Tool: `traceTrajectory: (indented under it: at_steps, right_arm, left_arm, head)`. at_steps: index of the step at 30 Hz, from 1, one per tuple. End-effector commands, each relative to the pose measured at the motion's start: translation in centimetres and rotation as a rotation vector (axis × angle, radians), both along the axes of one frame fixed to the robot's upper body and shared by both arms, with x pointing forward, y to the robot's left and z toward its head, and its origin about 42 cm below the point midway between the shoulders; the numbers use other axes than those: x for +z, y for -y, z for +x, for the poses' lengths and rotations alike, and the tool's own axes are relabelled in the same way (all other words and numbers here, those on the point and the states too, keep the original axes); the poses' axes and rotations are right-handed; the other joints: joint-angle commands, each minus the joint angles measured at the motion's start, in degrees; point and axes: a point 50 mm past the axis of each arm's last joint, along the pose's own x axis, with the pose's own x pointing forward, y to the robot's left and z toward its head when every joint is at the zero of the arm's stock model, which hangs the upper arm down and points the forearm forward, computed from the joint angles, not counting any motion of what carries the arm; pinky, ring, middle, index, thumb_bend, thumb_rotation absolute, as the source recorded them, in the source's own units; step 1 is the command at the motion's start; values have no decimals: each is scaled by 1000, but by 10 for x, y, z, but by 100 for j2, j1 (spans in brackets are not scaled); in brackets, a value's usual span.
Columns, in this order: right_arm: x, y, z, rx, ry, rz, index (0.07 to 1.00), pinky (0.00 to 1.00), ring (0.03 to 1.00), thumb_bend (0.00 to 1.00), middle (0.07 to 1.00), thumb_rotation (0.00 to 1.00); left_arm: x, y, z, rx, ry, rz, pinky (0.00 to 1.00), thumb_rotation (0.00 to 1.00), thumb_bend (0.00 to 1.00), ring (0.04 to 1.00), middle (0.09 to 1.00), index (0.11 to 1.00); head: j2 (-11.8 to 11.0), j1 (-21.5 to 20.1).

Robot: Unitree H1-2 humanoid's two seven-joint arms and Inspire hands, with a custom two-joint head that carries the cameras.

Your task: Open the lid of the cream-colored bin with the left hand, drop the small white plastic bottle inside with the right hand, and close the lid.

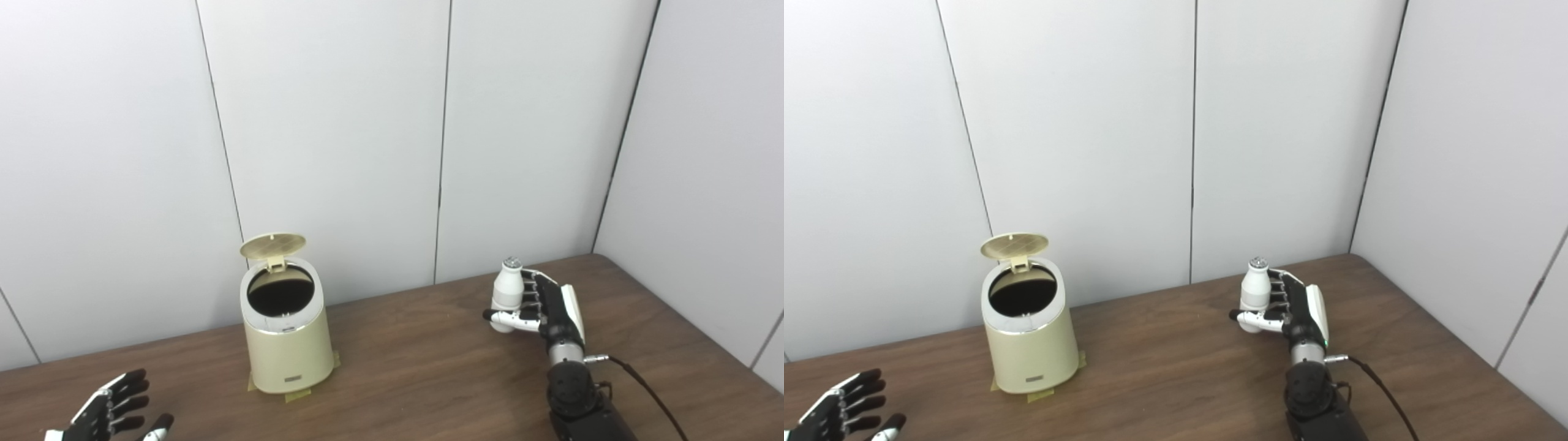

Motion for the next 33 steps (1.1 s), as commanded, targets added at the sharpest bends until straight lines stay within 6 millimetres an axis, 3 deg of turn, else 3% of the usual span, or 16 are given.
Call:
traceTrajectory:
  at_steps: [1,4,17,27,33]
  right_arm:
    - [32,3,16,-9,123,-46,556,329,403,533,454,0]
    - [32,2,17,-14,146,-39,541,282,348,521,443,0]
    - [47,-8,16,19,232,-52,530,268,330,519,424,0]
    - [117,-77,7,211,365,-164,519,311,378,525,437,0]
    - [151,-123,17,375,414,-211,519,316,377,523,446,0]
  left_arm:
    - [21,1,7,-19,74,19,689,1,520,761,792,814]
    - [21,2,6,-22,74,18,691,0,513,765,796,818]
    - [20,5,6,-30,74,1,731,0,506,796,820,831]
    - [15,9,9,-26,75,3,738,0,532,777,799,824]
    - [10,15,8,-25,55,2,723,0,548,772,803,826]
  head:
    - [-3,-3]
    - [-3,-3]
    - [16,128]
    - [-51,432]
    - [-140,757]
